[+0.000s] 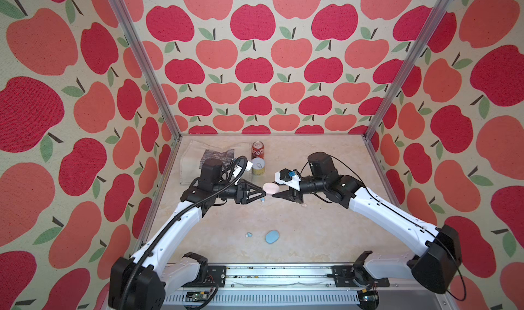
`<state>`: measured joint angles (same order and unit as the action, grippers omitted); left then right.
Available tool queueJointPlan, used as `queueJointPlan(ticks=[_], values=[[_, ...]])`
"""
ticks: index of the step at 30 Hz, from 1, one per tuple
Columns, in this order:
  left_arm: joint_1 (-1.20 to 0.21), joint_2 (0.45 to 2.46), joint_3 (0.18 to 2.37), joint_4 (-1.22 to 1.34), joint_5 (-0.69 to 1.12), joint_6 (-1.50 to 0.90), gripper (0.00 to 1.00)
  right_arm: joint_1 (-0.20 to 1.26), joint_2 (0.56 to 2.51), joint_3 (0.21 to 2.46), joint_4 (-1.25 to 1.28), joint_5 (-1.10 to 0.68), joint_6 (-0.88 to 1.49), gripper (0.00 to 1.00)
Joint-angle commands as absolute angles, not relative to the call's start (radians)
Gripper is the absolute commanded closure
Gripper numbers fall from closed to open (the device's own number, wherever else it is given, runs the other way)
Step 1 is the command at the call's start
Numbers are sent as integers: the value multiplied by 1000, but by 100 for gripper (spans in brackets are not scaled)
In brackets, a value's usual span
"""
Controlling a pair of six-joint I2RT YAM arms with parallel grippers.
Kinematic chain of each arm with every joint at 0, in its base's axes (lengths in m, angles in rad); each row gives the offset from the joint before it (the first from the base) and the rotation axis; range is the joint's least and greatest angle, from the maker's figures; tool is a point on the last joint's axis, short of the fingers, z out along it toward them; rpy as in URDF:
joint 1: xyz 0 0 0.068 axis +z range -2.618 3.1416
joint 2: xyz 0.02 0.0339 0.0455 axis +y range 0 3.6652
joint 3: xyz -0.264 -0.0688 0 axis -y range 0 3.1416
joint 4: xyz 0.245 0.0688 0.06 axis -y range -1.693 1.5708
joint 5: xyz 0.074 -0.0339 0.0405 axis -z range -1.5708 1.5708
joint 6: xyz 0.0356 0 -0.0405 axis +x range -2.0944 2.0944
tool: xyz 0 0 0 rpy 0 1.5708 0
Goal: Insert wireless bluetooth earbuds into charging case
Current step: Pass the charging case.
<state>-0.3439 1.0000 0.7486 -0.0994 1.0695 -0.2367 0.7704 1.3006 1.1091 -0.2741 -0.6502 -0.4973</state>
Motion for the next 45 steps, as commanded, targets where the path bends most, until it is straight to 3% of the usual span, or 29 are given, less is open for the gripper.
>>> queueJointPlan(ticks=[1,7,11,26,32,45], values=[[-362,853,612,254,867,-88,37,748,1257,1149,-319,-759,-397,79],[-452,817,670,49,800,197,39,746,1262,1197,-391,-856,-369,78],[-497,838,714,39,783,254,40,748,1266,1210,-433,-878,-381,78],[-580,933,806,-24,845,275,44,756,1273,1221,-451,-867,-401,76],[-581,949,816,-23,854,272,58,759,1276,1218,-444,-867,-400,76],[-584,947,807,15,857,216,50,767,1285,1211,-439,-862,-392,76]])
